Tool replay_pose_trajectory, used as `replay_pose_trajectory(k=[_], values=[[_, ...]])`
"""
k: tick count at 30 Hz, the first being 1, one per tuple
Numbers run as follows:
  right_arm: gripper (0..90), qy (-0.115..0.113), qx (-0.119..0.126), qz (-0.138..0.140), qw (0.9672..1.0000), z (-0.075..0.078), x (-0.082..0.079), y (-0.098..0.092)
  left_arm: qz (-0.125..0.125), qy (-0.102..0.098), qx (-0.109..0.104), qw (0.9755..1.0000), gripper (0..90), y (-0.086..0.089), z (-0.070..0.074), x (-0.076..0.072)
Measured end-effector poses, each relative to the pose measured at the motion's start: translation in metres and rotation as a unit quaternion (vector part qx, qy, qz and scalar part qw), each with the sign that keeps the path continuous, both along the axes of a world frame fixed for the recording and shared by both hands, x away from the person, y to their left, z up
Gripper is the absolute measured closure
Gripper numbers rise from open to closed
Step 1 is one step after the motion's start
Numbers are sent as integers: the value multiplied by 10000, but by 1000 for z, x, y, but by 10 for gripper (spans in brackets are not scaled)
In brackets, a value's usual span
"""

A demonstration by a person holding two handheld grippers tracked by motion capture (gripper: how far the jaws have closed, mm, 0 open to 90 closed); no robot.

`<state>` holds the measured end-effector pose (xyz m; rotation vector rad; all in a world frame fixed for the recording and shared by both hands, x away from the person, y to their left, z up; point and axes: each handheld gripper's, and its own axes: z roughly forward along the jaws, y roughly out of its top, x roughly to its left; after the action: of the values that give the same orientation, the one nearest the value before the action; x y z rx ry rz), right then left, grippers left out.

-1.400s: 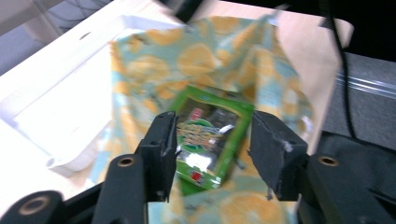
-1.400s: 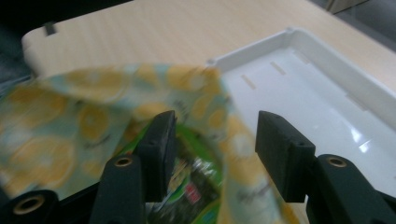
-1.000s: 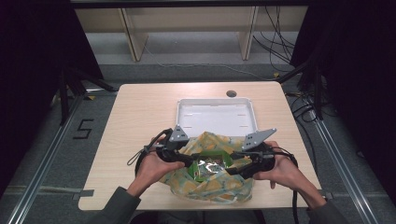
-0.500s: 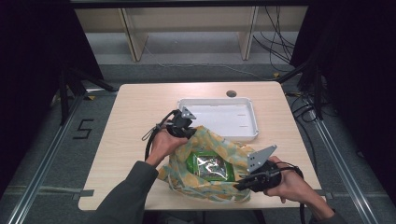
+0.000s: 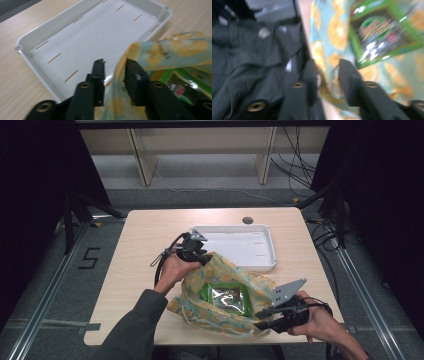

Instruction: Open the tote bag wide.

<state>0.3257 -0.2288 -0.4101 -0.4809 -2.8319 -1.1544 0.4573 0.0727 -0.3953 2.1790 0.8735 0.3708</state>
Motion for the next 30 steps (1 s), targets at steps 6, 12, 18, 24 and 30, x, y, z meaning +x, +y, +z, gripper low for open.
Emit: replay_pose_trajectory(k=[6, 12, 18, 24, 30], values=[[490, -152, 450, -195, 9987, 21, 24, 5, -82, -182, -333, 9992, 456, 13, 20, -29], [449, -155, 478, -296, 9983, 30, 43, 21, -280, -380, -617, 9970, 451, 34, 33, -69], [438, -90, 272, -190, 9994, 21, 59, 52, -356, -306, -690, 9965, 461, 56, 34, -108], [426, 14, 9, -251, 9997, 11, 71, 70, -278, -313, -1046, 9936, 461, 73, 30, -143], [412, 290, -279, -236, 9989, -1, 87, 77, -306, -175, -1094, 9934, 473, 79, 9, -165]])
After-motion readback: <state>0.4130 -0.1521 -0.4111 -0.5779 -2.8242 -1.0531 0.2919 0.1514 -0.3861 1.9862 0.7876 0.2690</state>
